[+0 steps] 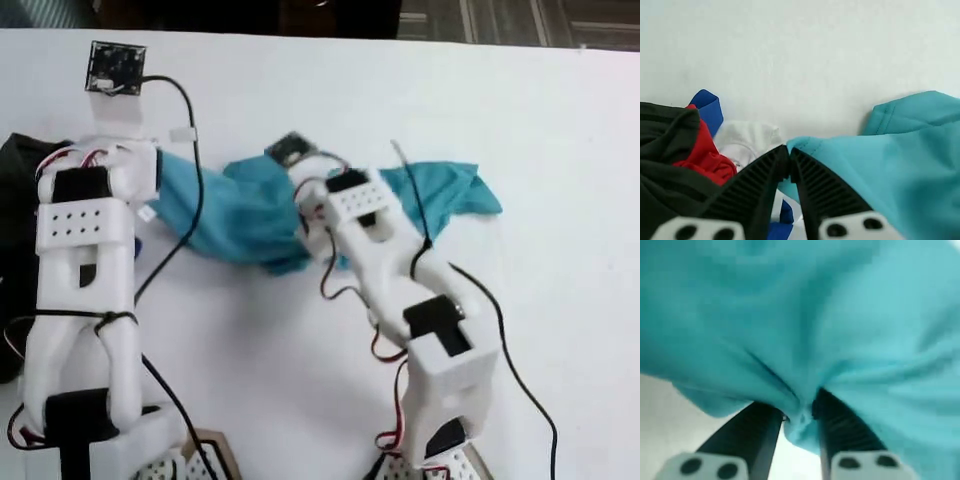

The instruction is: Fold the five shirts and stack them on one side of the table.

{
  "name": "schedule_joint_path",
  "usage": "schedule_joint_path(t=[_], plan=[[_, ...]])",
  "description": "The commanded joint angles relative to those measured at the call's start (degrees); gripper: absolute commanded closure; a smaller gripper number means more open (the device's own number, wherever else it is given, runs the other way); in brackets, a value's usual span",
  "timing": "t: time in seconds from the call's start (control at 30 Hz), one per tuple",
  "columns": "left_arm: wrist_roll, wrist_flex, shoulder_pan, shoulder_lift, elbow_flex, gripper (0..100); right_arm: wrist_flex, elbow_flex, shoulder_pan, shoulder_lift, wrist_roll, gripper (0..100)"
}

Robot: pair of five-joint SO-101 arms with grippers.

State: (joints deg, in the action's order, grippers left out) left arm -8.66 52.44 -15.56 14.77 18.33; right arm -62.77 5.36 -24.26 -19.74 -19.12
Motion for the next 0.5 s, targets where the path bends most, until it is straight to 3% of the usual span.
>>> schedule_joint_path(t=[0.0, 0.23, 0.47], plan=[[0.7, -1.3, 0.8, 2.2, -0.2, 97, -5.0, -8.3, 5.0, 0.2, -0.4, 98.0], [0.4, -3.2, 1.3, 2.2, 2.7, 97, -15.0, -24.2, 13.8, 0.3, -5.6, 97.8], [0.5, -12.7, 1.7, 2.2, 5.1, 97, -23.6, -41.2, 16.7, 0.1, -9.0, 97.8]])
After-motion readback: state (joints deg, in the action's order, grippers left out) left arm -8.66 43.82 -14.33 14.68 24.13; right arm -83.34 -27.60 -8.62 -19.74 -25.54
